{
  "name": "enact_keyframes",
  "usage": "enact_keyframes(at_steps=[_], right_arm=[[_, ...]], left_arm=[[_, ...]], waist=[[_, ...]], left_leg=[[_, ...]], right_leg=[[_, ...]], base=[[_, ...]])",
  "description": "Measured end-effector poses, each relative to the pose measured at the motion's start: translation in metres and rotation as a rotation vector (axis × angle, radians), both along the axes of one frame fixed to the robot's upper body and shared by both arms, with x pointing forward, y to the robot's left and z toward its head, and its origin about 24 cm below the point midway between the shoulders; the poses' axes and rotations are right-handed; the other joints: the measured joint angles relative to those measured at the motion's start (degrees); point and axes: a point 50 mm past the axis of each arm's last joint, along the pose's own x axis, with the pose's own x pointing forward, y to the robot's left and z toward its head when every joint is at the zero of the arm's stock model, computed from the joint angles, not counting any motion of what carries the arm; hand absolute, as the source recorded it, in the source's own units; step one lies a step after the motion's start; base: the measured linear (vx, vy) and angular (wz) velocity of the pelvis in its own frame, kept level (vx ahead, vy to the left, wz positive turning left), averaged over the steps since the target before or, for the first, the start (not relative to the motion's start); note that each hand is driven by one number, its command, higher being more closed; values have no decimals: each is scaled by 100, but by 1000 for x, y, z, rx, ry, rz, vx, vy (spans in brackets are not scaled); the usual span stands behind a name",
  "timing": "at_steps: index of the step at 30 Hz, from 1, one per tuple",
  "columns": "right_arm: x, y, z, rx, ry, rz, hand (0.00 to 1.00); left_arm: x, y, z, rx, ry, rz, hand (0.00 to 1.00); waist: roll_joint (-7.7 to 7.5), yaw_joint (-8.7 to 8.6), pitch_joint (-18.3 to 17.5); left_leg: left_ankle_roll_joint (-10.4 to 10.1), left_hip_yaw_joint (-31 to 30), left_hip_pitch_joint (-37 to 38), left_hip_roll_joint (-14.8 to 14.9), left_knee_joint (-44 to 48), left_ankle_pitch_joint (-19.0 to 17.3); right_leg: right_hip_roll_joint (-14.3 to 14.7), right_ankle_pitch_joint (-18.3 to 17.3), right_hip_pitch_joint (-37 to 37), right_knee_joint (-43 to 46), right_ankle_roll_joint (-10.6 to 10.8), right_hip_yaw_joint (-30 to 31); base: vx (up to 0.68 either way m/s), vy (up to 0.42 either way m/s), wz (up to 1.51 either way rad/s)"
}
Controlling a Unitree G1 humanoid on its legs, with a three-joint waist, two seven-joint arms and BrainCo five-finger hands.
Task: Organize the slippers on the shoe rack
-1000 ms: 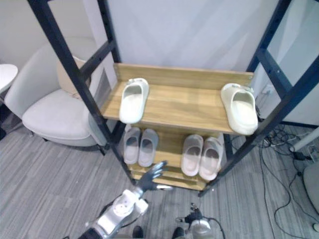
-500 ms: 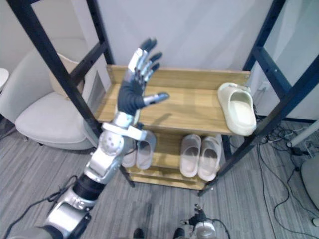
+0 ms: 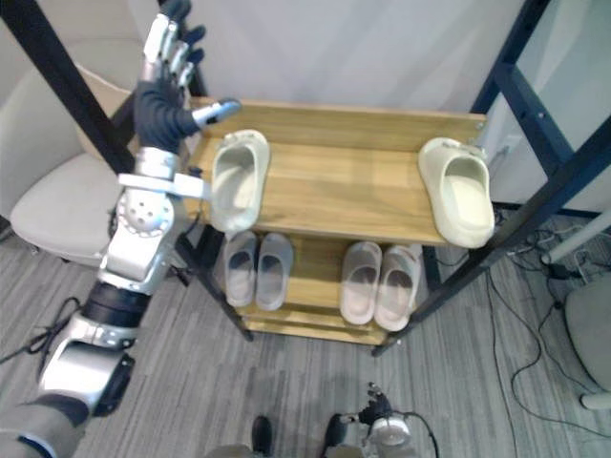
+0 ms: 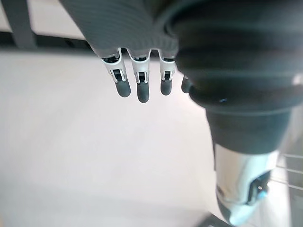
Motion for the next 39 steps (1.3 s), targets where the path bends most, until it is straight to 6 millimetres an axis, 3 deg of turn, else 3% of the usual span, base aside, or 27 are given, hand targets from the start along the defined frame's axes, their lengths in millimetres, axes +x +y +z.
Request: enact_keyframes(at_steps=[8,14,28,39], right_arm=[[14,9,6,23,-48,6,0],[21,13,9,25,-69,7,0],[33,16,14,23,-104,9,0],[37,18,16,23,-118,10,0]], left_arm=[[8,16,5,2,27,62,0],[13,23,18,-29,16,105,0],[32,39,7,11,133,210,0],[34,56,16,95,133,312,0]], waist=[[-115,28,96],[-110,-3,257],[-70,-33,544],[-13,-33,739]], left_leg=[[34,112,-275,-27,9,19],[49,239,-341,-43,10,28],[76,424,-476,-83,18,34],[92,538,-557,-91,132,28]], right_leg=[[-20,85,-336,-1,-24,186],[-32,146,-467,-1,-29,325],[-57,254,-701,0,-35,585],[-75,339,-784,0,-23,706]], base=[[15,44,-9],[6,37,-11],[16,26,-7],[-1,18,-6]])
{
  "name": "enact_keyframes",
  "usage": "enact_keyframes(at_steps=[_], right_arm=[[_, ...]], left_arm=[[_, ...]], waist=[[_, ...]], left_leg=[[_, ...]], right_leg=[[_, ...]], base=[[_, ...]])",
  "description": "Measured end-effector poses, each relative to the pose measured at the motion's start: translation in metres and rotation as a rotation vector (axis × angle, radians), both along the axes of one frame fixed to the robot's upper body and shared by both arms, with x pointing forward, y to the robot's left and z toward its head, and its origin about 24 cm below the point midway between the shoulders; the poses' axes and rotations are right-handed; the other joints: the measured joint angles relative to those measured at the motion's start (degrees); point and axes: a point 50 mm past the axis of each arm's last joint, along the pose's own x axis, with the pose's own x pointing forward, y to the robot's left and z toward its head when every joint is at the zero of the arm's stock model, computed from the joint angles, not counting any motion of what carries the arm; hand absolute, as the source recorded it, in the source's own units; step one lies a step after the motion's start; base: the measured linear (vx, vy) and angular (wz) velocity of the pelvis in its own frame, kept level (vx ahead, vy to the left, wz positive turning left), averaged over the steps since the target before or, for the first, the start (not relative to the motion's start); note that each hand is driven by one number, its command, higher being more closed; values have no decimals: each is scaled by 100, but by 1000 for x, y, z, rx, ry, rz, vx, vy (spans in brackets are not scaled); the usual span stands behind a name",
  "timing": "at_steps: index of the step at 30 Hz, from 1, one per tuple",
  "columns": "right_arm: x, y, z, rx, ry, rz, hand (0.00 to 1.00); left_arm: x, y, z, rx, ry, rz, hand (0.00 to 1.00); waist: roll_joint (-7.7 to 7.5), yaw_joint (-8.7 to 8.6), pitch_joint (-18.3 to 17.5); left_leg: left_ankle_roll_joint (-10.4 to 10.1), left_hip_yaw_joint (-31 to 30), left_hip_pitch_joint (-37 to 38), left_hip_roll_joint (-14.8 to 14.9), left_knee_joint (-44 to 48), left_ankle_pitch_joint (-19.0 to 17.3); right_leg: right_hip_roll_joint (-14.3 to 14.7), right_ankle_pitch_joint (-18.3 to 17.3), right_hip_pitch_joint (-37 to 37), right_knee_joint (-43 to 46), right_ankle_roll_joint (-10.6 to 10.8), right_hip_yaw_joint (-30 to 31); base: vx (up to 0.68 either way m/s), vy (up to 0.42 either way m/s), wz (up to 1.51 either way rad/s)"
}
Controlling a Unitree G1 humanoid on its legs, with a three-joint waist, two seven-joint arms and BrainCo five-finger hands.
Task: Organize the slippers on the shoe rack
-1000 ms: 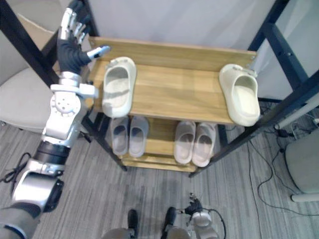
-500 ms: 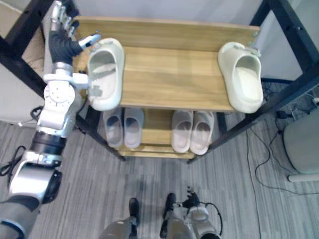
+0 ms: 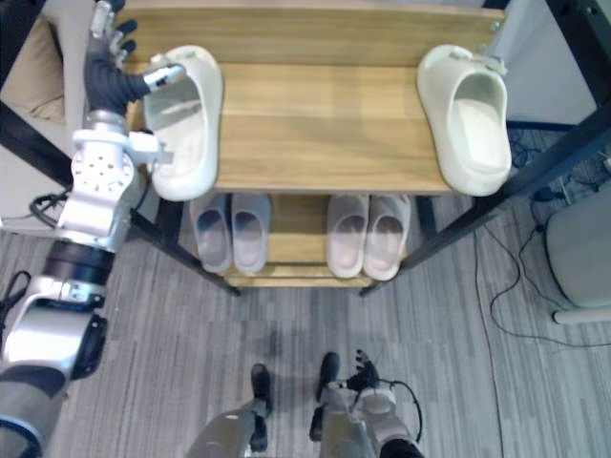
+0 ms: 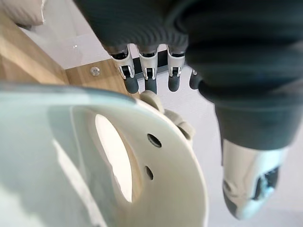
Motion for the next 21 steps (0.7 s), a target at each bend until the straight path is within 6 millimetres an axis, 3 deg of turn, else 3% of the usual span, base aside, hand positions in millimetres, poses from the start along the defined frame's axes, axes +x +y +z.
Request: enact_keyframes(at_steps=[21], right_arm=[[-9,0,-4,0,13,2,0]], left_arm=[[-1,10,7,250,-1,172,0]], waist=[[130,2,53]], left_leg=[[0,-4,1,2,12,5]], right_leg=[[5,12,6,2,-9,6]], base=[[3,4,0]])
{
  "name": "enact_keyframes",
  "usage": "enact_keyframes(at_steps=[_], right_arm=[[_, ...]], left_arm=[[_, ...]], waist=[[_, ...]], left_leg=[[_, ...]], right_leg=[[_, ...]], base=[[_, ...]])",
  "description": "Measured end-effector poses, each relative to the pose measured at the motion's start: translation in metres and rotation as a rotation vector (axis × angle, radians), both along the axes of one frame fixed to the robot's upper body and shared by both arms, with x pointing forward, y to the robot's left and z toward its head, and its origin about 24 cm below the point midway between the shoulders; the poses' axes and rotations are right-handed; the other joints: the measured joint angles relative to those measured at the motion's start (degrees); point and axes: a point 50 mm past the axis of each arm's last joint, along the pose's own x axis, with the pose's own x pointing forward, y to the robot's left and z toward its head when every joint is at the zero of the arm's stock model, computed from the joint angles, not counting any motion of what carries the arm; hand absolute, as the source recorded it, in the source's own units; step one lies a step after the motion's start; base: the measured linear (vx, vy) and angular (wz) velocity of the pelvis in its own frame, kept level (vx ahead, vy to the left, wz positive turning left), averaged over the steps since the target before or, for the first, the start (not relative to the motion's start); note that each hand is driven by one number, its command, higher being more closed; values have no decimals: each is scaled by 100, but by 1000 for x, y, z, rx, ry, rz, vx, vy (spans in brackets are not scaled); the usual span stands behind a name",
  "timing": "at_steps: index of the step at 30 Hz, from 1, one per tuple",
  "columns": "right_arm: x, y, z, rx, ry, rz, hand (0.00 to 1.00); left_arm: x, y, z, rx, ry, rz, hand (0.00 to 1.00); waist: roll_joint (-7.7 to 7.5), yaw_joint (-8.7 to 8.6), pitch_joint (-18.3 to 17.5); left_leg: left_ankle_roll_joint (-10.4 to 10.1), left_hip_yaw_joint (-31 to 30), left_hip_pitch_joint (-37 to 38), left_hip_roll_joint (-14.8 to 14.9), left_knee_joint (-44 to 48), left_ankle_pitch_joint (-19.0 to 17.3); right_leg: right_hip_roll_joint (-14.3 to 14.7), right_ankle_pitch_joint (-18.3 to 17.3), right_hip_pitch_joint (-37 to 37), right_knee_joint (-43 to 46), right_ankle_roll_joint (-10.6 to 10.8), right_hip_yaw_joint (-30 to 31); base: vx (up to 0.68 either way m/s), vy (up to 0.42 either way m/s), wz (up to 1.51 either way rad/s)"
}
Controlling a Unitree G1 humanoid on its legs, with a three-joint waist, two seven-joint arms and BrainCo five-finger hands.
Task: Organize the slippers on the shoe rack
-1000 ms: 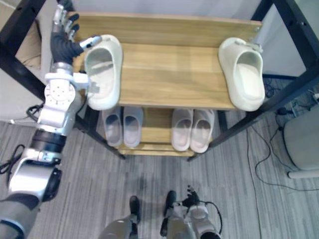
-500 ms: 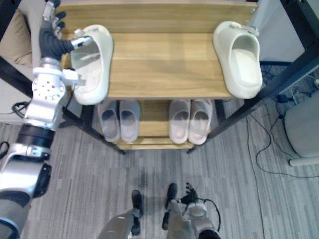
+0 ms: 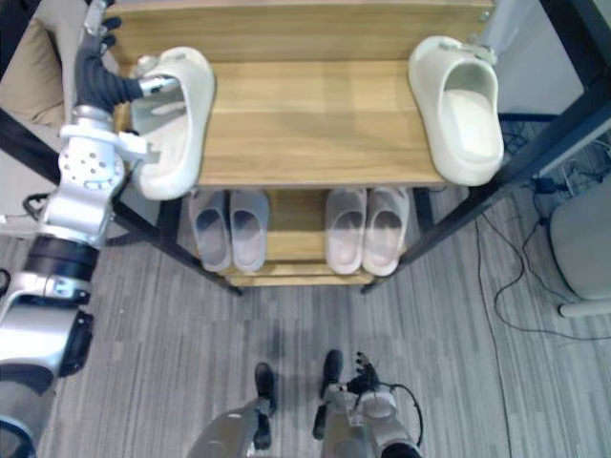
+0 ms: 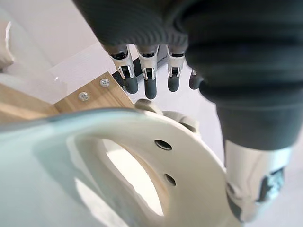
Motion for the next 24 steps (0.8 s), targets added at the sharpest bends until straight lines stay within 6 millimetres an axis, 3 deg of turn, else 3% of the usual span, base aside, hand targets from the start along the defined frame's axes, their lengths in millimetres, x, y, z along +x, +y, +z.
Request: enact_keyframes(at_steps=[9,10,13,18,24], right_arm=[[0,2,0,0,1,11,0],[0,2,0,0,0,12,0],[1,2,1,-1,-3,13,0],[25,-12,37,-27,-207,73,0],[21,-11,31,-17,-174,82,0]], left_arm=[[2,-3,7,162,5,77,0],[4,-3,8,211,19,100,100],[8,-6,10,320,54,128,100],[9,0,12,439,106,157,100],[7,7,16,452,101,188,100]], waist=[[3,6,0],[4,6,0],[20,2,1],[33,-59,5],[33,-91,5]], left_leg=[[10,-14,-2,-9,0,8],[11,-14,-3,-11,0,9],[13,-12,-3,-13,0,10],[13,26,-11,-9,-1,9],[12,34,-14,2,-2,10]], right_leg=[[-7,4,2,0,-3,-12],[-9,5,2,0,-4,-11],[-11,9,0,0,-5,-7],[-20,19,-23,-1,-11,27],[-8,22,-33,-1,-14,30]], base=[[0,0,0],[0,0,0],[0,0,0],[0,0,-3],[0,0,0]])
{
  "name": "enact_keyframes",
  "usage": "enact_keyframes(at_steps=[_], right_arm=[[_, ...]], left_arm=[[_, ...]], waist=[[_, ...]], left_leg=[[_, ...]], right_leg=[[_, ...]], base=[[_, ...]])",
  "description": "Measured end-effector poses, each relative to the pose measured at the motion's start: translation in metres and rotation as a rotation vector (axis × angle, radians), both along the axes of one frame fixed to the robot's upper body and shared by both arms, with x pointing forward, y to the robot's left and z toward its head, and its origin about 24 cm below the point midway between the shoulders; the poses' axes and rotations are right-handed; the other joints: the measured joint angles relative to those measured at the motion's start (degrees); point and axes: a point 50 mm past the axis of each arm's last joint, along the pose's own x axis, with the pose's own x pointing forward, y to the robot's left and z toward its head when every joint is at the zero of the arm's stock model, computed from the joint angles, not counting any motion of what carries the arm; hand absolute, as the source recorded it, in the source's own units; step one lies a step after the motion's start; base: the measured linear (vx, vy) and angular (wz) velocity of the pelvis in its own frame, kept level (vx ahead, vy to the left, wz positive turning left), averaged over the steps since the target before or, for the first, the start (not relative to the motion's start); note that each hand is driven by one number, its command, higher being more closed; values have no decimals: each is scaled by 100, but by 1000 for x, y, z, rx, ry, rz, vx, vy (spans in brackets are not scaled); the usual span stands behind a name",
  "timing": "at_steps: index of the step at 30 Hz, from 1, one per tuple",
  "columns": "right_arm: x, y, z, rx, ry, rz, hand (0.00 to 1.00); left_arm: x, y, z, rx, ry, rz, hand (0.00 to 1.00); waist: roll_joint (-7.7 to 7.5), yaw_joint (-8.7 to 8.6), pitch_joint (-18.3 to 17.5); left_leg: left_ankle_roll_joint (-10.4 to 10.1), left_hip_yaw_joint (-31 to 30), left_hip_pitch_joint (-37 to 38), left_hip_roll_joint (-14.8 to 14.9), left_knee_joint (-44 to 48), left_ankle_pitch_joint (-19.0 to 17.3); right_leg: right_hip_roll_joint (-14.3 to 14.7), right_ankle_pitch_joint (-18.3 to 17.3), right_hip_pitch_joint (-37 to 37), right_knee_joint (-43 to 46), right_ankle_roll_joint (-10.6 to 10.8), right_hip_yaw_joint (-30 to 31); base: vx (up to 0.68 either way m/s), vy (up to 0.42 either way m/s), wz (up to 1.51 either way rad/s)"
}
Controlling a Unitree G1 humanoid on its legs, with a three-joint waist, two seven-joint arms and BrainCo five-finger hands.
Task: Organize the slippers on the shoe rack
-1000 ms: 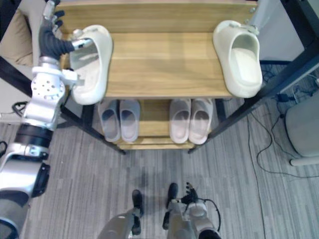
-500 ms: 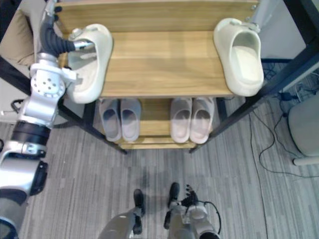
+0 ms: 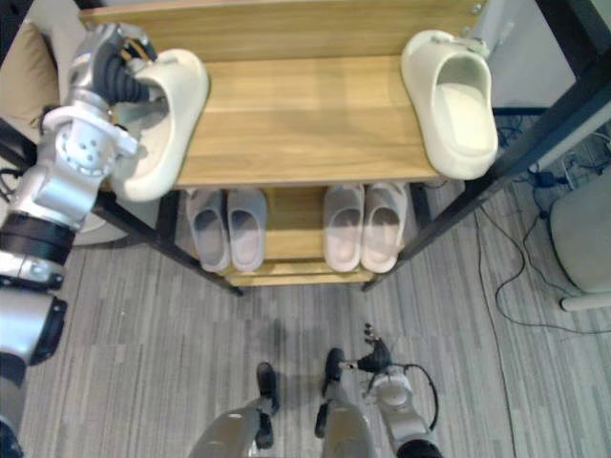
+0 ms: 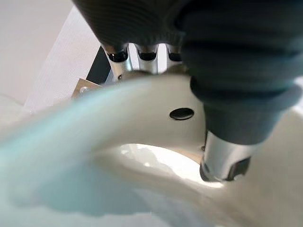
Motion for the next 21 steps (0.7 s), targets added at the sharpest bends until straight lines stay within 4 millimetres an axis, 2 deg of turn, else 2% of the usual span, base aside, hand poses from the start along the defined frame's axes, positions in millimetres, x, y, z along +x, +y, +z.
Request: enact_keyframes(at_steps=[11,21], right_arm=[[-6,1,-10,2,52,-9,0],[-2,2,-9,-1,52,-10,0]], left_arm=[[0,-1,0,-6,1,3,100],[5,-20,2,-46,-11,-36,100]], waist=[[0,-51,-1],[-3,-87,-3]], left_leg=[[12,-22,6,-25,0,7],[50,-53,2,-80,-4,32]], right_leg=[[-12,11,18,0,14,-21],[-68,34,27,-1,41,-47]], base=[[0,0,0],[0,0,1]])
